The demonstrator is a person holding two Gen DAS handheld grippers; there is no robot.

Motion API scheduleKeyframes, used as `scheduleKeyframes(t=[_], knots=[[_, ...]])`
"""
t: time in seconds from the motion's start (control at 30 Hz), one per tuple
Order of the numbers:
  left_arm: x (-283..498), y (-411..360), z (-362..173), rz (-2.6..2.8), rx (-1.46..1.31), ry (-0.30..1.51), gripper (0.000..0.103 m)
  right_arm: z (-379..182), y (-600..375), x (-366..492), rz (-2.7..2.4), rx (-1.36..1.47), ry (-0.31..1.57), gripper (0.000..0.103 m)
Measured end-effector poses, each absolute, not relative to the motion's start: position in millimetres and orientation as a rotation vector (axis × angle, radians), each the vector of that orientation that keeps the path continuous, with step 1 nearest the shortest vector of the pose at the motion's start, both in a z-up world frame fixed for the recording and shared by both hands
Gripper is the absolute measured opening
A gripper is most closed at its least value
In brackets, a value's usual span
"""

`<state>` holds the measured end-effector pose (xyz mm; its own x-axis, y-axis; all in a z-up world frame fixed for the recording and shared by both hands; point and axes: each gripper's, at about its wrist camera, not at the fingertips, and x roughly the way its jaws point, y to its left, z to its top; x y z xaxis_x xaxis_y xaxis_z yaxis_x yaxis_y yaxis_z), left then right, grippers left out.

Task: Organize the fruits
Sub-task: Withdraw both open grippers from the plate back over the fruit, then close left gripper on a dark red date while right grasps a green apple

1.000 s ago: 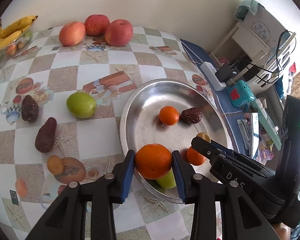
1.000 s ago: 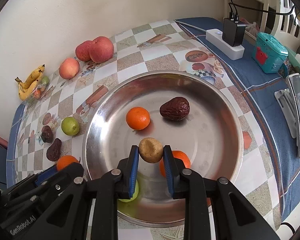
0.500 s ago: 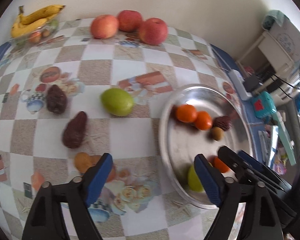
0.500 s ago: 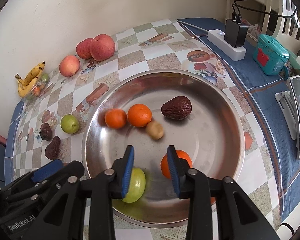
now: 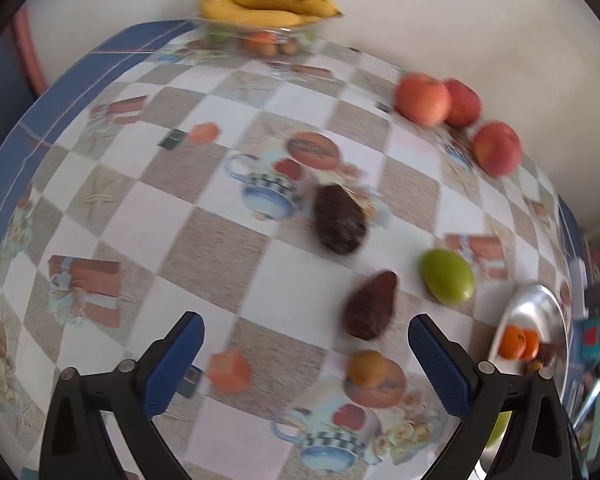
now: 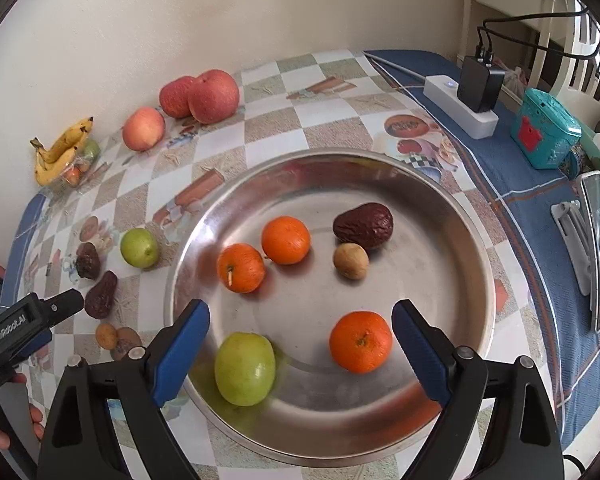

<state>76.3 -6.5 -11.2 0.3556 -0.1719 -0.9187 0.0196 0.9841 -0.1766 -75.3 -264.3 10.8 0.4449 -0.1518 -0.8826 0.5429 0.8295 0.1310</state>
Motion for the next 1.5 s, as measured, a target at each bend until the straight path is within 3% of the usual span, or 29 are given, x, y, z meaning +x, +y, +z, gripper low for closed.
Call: scheduleKeyframes(t=[0.67, 0.93, 1.0, 1.5], knots=[[110.1, 33.3, 5.9, -0.121, -0.149, 1.069, 0.103, 42.3, -188.9, -25.2, -0.235, 0.342, 0.911, 0.092], [121.8, 8.7, -6.1, -0.204, -0.136, 1.066, 0.103, 26.5, -174.7, 3.3, -0.203, 0.281, 0.947, 0.081], [125.7, 2.4, -13.3, -0.236, -0.148, 1.092, 0.103, 21.8, -173.4, 10.7, -0.202, 0.271, 0.956, 0.072], [147.4, -31.9, -54.1, -0.269, -0.078, 1.171, 0.102, -24.0, -167.3, 52.1, -0.178, 0.204, 1.056, 0.071]])
